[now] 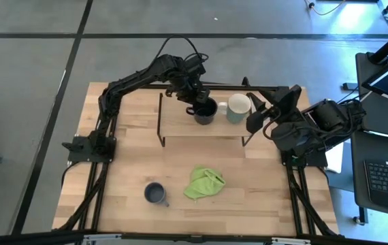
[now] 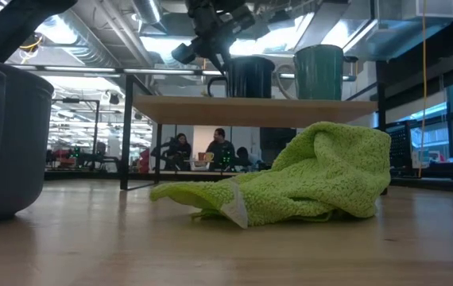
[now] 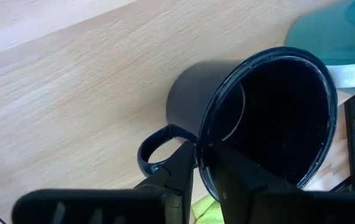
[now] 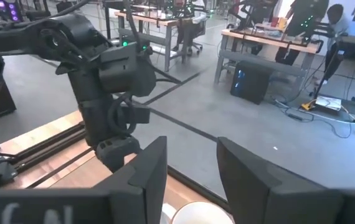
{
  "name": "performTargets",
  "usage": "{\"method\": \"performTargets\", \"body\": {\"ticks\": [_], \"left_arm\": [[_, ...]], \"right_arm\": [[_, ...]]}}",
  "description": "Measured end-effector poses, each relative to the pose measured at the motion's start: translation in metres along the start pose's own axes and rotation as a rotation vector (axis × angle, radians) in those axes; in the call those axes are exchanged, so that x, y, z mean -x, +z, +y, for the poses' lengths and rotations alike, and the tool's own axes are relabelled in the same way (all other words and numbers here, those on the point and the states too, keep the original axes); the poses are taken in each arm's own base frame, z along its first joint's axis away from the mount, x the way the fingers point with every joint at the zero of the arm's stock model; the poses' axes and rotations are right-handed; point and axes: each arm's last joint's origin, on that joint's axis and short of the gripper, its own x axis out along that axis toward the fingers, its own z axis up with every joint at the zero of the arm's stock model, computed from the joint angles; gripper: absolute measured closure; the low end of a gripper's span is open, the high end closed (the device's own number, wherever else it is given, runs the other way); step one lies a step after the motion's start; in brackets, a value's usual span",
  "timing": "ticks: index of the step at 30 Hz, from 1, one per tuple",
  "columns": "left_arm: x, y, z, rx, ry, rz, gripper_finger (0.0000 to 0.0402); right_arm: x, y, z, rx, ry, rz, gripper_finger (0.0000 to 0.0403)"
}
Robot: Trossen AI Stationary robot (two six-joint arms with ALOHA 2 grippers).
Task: Stack small to large cups/mugs on shelf
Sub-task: Put the dark blue mug on the shelf, then adjust the blue mug on the shelf
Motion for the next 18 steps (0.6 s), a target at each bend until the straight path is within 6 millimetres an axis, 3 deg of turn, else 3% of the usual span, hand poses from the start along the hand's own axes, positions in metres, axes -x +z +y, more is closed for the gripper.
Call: {"method": "performTargets", "body": {"ticks": [8, 15, 18], "left_arm": [[0.009, -0.006, -0.003, -0.026, -0.024, -0.013, 0.0346], [0.047, -0.013, 0.006, -0.079, -0.036, -0.115, 0.0339], [0.069, -0.027, 0.018, -0.133, 0.056, -0.141, 0.0342]], "right_arm": [[-0.006, 0.001, -0.002, 0.013, -0.009, 0.021, 0.0261], [-0.006, 0.000, -0.001, 0.013, 0.008, 0.039, 0.0261], [-0.006, -0.001, 0.000, 0.014, 0.033, 0.066, 0.0261]]}}
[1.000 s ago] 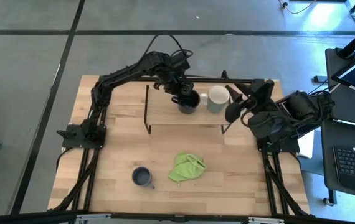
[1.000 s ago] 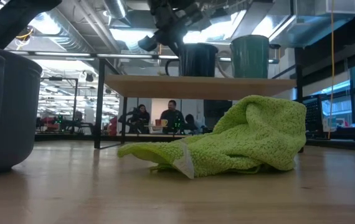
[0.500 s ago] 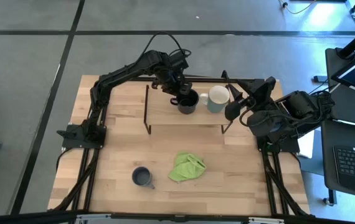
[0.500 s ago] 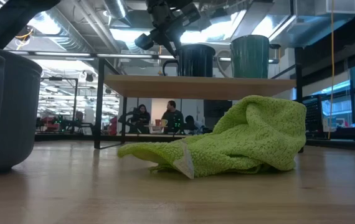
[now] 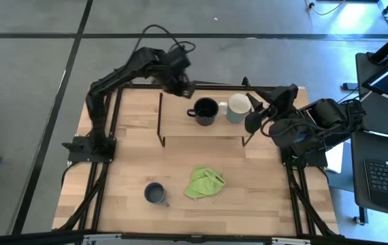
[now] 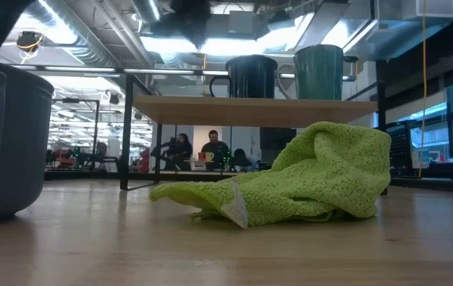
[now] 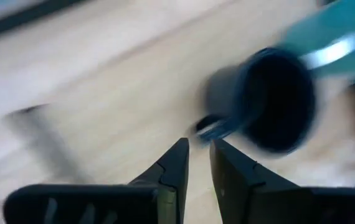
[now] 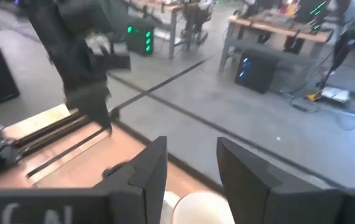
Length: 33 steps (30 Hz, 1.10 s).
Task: Stack small to large cups/mugs on shelf
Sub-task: Adjust the blue mug on the shelf
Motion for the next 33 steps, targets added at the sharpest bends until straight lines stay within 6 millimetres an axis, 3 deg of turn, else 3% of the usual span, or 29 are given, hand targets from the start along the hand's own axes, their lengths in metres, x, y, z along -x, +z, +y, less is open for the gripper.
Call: {"method": "performTargets", "body": {"ticks": [2, 8, 11, 14, 18, 20, 23, 27, 30, 33], "left_arm": [[0.014, -0.013, 0.003, -0.064, 0.084, -0.028, 0.0342], [0.051, -0.076, -0.008, -0.217, 0.009, -0.054, 0.0342], [0.051, -0.119, -0.009, -0.231, 0.028, -0.008, 0.0340], [0.051, -0.169, 0.004, -0.184, 0.064, 0.038, 0.0339], [0.032, -0.222, 0.017, -0.143, 0.039, 0.084, 0.0340], [0.027, -0.233, 0.019, -0.114, -0.023, 0.045, 0.0344], [0.021, -0.234, 0.020, -0.088, -0.089, -0.039, 0.0347], [0.011, -0.237, 0.027, -0.107, -0.052, -0.043, 0.0349], [0.003, -0.239, 0.032, -0.133, -0.016, -0.034, 0.0349], [0.001, -0.237, 0.034, -0.146, -0.022, -0.038, 0.0349]], "right_arm": [[0.000, -0.004, 0.003, 0.010, 0.033, 0.036, 0.0261], [-0.006, -0.024, 0.017, 0.042, 0.049, 0.095, 0.0261], [-0.008, -0.029, 0.018, 0.035, 0.038, 0.101, 0.0261], [-0.008, -0.030, 0.019, 0.033, 0.040, 0.103, 0.0261], [-0.008, -0.030, 0.019, 0.031, 0.045, 0.107, 0.0261], [-0.009, -0.030, 0.019, 0.035, 0.043, 0.116, 0.0261], [-0.016, -0.030, 0.015, 0.030, 0.030, 0.161, 0.0262], [-0.028, -0.033, 0.011, -0.004, 0.036, 0.286, 0.0280], [-0.037, -0.033, 0.011, 0.020, 0.009, 0.288, 0.0317], [-0.052, -0.028, -0.002, 0.029, -0.042, 0.309, 0.0377]]}}
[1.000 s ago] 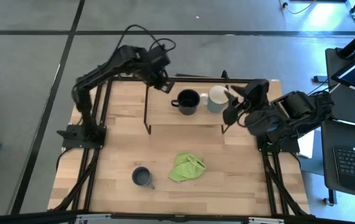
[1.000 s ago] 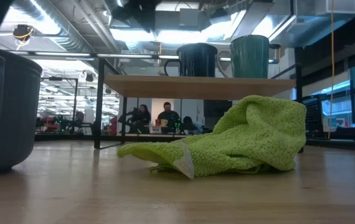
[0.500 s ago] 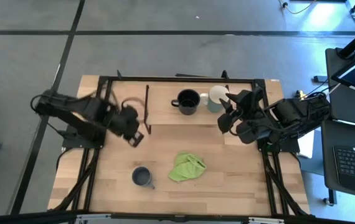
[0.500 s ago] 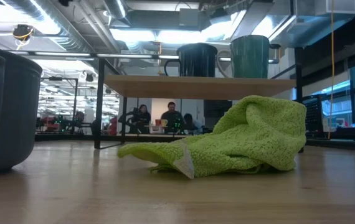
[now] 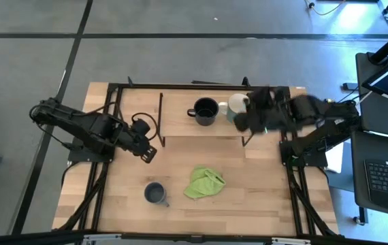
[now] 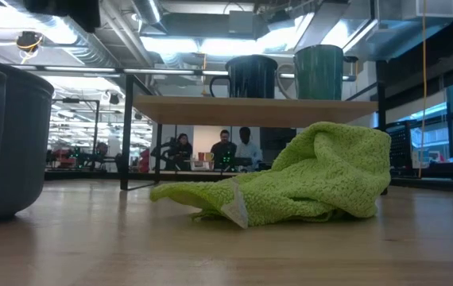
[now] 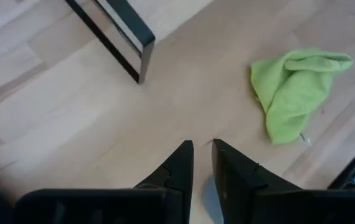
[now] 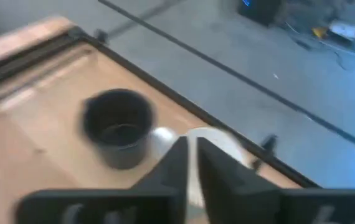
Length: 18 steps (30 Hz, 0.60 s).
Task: Stack small to large cups/mugs on shelf
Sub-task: Adjust the blue mug on the shelf
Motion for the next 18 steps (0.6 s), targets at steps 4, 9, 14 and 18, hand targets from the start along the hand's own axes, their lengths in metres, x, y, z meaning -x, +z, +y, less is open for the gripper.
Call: {"method": "performTargets", "body": {"ticks": [4, 9, 14, 18], "left_arm": [[-0.001, 0.005, -0.001, -0.028, -0.025, -0.024, 0.0347], [-0.001, 0.012, -0.002, -0.065, -0.054, -0.049, 0.0346], [-0.002, 0.015, -0.001, -0.081, -0.054, -0.048, 0.0345], [-0.002, 0.014, -0.001, -0.102, -0.066, -0.030, 0.0345]], "right_arm": [[-0.022, 0.016, -0.017, -0.054, -0.023, 0.054, 0.0393], [-0.052, 0.042, -0.028, -0.111, 0.074, 0.059, 0.0398], [-0.086, 0.057, -0.036, -0.141, 0.114, 0.096, 0.0399], [-0.113, 0.058, -0.041, -0.134, 0.085, 0.159, 0.0401]]}}
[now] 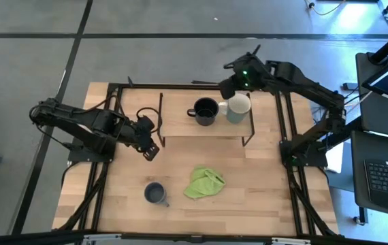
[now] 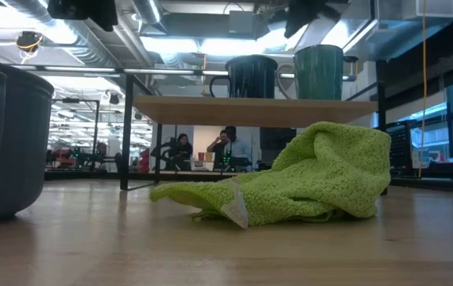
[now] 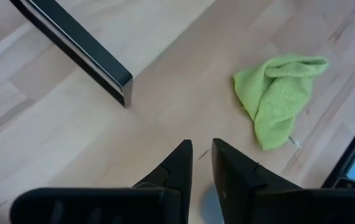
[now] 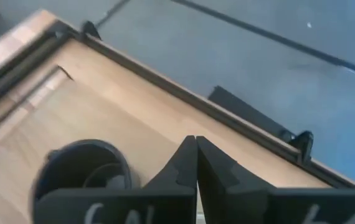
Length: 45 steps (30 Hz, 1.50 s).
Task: Stack small to large cups/mugs on shelf
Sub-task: Adjust the blue mug on the shelf
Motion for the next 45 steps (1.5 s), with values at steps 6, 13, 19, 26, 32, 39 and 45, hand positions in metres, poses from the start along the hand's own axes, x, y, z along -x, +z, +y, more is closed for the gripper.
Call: {"method": "performTargets", "body": {"ticks": [6, 13, 19, 26, 32, 39, 45], "left_arm": [[0.000, 0.000, -0.001, -0.016, -0.018, 0.014, 0.0345], [-0.001, 0.005, 0.002, -0.020, -0.008, 0.006, 0.0345], [-0.003, 0.011, 0.003, -0.033, -0.017, -0.015, 0.0345], [-0.004, 0.014, 0.006, -0.037, -0.009, -0.020, 0.0345], [-0.004, 0.016, 0.007, -0.051, -0.003, -0.023, 0.0345], [-0.005, 0.020, 0.009, -0.061, 0.003, -0.030, 0.0345], [-0.005, 0.022, 0.008, -0.068, -0.012, -0.046, 0.0345]], "right_arm": [[-0.029, 0.006, -0.006, 0.013, 0.009, 0.098, 0.0401], [-0.062, 0.005, -0.010, 0.080, -0.022, 0.328, 0.0402], [-0.077, 0.004, -0.002, 0.107, 0.035, 0.407, 0.0402], [-0.075, 0.002, 0.000, 0.105, 0.057, 0.454, 0.0402], [-0.071, -0.004, 0.006, 0.122, 0.086, 0.499, 0.0402], [-0.067, -0.010, 0.017, 0.145, 0.122, 0.515, 0.0402], [-0.067, -0.010, 0.016, 0.155, 0.086, 0.494, 0.0400]]}}
